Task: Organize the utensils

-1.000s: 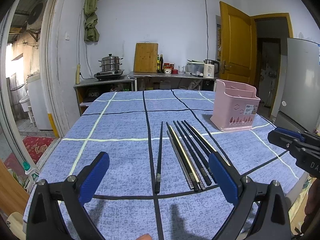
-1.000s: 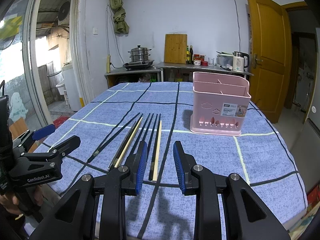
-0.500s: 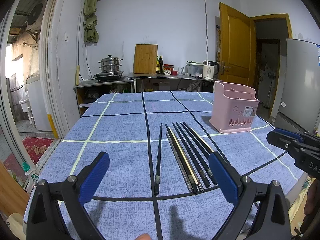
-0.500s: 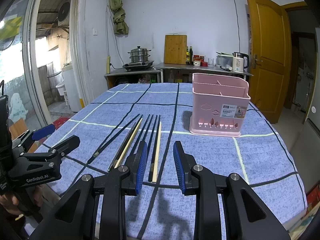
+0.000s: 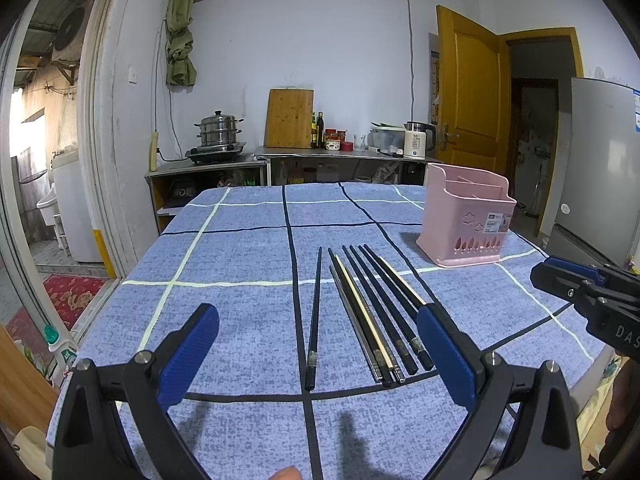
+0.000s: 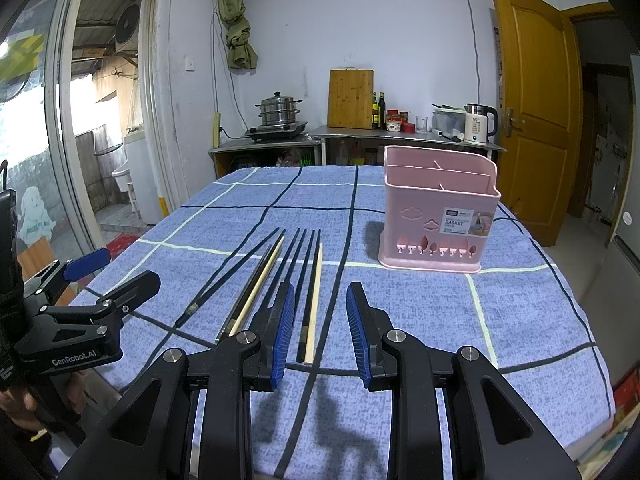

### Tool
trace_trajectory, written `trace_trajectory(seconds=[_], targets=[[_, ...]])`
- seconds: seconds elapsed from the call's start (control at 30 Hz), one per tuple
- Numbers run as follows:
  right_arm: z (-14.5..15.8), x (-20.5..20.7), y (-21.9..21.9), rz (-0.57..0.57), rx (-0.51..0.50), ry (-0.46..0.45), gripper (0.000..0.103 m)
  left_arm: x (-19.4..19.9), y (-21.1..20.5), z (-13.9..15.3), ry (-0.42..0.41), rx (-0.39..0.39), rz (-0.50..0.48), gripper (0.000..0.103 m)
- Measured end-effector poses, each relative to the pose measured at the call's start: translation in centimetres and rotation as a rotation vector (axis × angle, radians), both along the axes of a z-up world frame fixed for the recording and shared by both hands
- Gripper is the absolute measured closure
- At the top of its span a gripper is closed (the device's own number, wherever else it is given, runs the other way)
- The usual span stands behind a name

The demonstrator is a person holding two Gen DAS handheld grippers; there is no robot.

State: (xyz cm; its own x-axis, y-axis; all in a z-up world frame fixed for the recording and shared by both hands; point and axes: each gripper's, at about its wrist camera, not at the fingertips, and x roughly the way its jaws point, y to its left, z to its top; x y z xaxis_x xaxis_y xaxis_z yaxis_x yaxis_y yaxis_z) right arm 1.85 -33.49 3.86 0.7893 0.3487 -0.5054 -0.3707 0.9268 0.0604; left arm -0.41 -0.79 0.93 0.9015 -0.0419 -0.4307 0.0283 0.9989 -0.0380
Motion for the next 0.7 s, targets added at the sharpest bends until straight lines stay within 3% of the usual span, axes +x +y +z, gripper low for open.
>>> trace_trajectory(seconds=[0.7], targets=[[-0.12,-0.03,0.02,0.001,0.001,0.002,0.075,-0.02,-0.03,-0.08,0.004,-0.003,-0.002,0.002]])
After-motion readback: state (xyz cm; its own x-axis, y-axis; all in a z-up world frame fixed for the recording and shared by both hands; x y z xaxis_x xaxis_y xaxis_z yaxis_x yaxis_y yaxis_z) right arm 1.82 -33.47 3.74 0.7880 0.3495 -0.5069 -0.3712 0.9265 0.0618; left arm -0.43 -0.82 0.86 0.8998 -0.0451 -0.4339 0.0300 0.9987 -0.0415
